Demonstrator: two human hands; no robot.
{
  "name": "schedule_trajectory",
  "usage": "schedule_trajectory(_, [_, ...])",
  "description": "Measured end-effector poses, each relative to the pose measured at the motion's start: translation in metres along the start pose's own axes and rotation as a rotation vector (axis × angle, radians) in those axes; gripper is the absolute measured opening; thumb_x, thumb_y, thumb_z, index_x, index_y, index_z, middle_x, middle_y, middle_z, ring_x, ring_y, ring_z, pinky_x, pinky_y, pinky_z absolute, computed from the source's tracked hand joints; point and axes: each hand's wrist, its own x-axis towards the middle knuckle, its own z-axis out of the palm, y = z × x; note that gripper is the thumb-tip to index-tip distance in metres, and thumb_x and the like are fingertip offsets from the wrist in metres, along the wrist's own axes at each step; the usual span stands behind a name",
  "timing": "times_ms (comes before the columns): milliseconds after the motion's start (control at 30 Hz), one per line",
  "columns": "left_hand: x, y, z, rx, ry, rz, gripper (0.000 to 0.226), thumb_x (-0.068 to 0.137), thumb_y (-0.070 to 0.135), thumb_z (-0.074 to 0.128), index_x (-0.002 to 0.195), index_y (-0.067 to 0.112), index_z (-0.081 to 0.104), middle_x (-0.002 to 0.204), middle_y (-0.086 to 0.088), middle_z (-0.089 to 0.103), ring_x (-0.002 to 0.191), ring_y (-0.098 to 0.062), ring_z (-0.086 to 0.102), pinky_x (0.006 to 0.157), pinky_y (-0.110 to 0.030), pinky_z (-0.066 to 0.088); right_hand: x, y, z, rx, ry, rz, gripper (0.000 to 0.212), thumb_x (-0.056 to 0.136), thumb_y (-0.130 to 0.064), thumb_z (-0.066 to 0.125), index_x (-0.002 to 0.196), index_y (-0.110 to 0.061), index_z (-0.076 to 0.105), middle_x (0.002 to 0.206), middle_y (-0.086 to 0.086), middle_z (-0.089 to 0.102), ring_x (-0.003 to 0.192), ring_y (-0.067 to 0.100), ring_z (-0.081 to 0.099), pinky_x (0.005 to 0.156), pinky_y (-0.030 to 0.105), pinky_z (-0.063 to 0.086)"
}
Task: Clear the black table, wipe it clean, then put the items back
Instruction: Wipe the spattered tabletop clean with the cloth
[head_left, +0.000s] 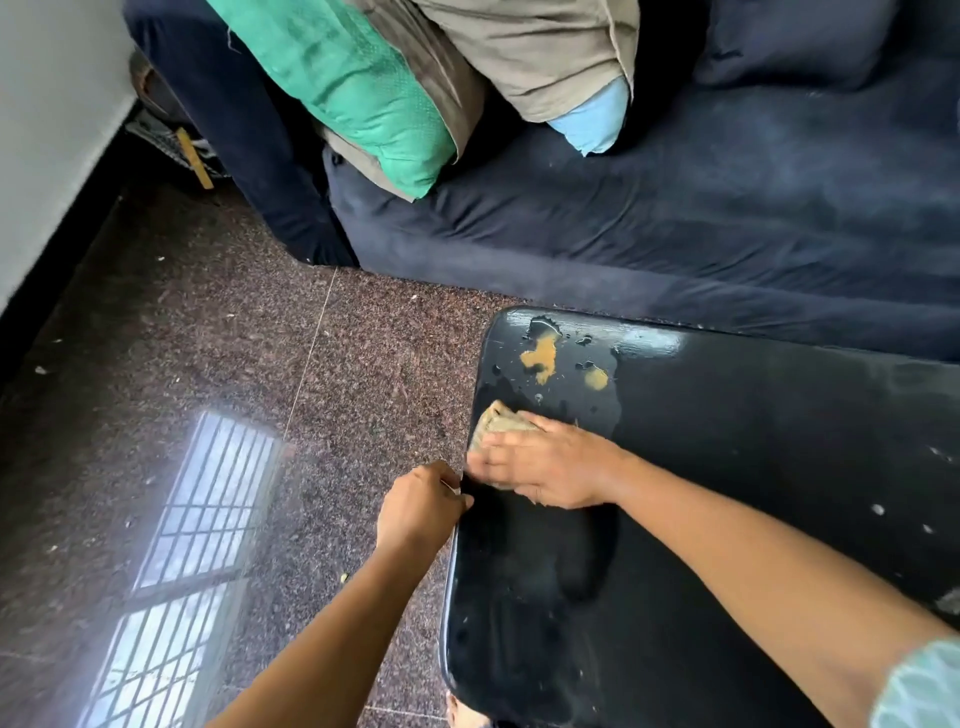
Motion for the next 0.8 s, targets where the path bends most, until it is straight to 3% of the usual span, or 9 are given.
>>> schedule_trajectory(100, [0.009,0.011,0.000,0.017,0.029,0.020,0.030,0.079,0.029,0.072,0.106,0.019,0.064,0.102,-0.004,0.071,0.099,-0.025,0.064,0.082,-0.031,0.050,0.020,0.028,-0.013,0.016,-0.027,0.157,0.053,0.096,-0.036,0.028,0.149,-0.036,0.020,0.155,-0.016,0.023,0.143,0.012,0.018,0.117,0.050,0.014])
schedule_trajectory(200, [0.017,0.023,0.000,0.027,0.052,0.025,0.034,0.080,0.030,0.071,0.111,0.018,0.060,0.107,-0.004,0.070,0.101,-0.025,0.063,0.084,-0.033,0.050,0.026,0.040,-0.017,0.022,-0.027,0.267,0.057,0.096,-0.034,0.031,0.150,-0.033,0.016,0.157,-0.013,0.019,0.145,0.013,0.013,0.115,0.052,0.019])
schedule_trajectory(300, [0.022,0.031,0.001,0.037,0.082,0.007,0.033,0.082,0.031,0.070,0.111,0.019,0.059,0.108,-0.003,0.069,0.102,-0.025,0.063,0.083,-0.033,0.050,0.013,0.025,-0.005,0.053,-0.029,0.170,0.057,0.096,-0.036,0.030,0.151,-0.032,0.014,0.158,-0.013,0.013,0.147,0.015,0.005,0.116,0.051,0.018])
schedule_trajectory(400, [0.028,0.040,-0.003,0.105,0.066,-0.039,0.031,0.080,0.032,0.071,0.106,0.022,0.059,0.104,-0.004,0.070,0.100,-0.027,0.063,0.081,-0.032,0.050,0.002,0.027,0.005,0.087,0.004,0.064,0.055,0.095,-0.035,0.039,0.148,-0.031,0.025,0.155,-0.015,0.022,0.144,0.013,0.017,0.113,0.052,0.025])
schedule_trajectory(467, [0.034,0.046,-0.008,0.170,0.022,-0.069,0.031,0.078,0.033,0.073,0.103,0.021,0.059,0.104,-0.006,0.069,0.100,-0.027,0.063,0.080,-0.032,0.050,0.014,0.038,-0.006,0.103,0.036,0.083,0.053,0.096,-0.032,0.041,0.147,-0.033,0.026,0.154,-0.017,0.024,0.143,0.009,0.019,0.116,0.050,0.019])
schedule_trajectory(600, [0.042,0.062,-0.014,0.299,-0.043,-0.081,0.034,0.079,0.029,0.074,0.105,0.014,0.057,0.109,-0.009,0.065,0.103,-0.029,0.061,0.082,-0.035,0.048,0.039,0.060,-0.028,0.108,0.033,0.391,0.054,0.100,-0.028,0.030,0.150,-0.038,0.011,0.157,-0.019,0.010,0.145,0.008,0.006,0.114,0.051,0.011])
schedule_trajectory(700, [0.042,0.067,-0.014,0.384,-0.039,-0.057,0.035,0.081,0.027,0.072,0.108,0.012,0.056,0.113,-0.009,0.064,0.106,-0.029,0.060,0.081,-0.035,0.046,0.046,0.051,-0.023,0.129,0.176,0.719,0.056,0.096,-0.030,0.032,0.150,-0.032,0.018,0.156,-0.014,0.019,0.145,0.011,0.013,0.115,0.052,0.017])
schedule_trajectory(800, [0.041,0.068,-0.014,0.401,-0.044,-0.038,0.036,0.081,0.028,0.072,0.109,0.013,0.055,0.113,-0.007,0.065,0.106,-0.028,0.060,0.081,-0.035,0.046,0.046,0.033,-0.013,0.092,0.236,0.681,0.058,0.089,-0.033,0.029,0.147,-0.027,0.031,0.152,-0.011,0.033,0.141,0.012,0.027,0.112,0.048,0.028])
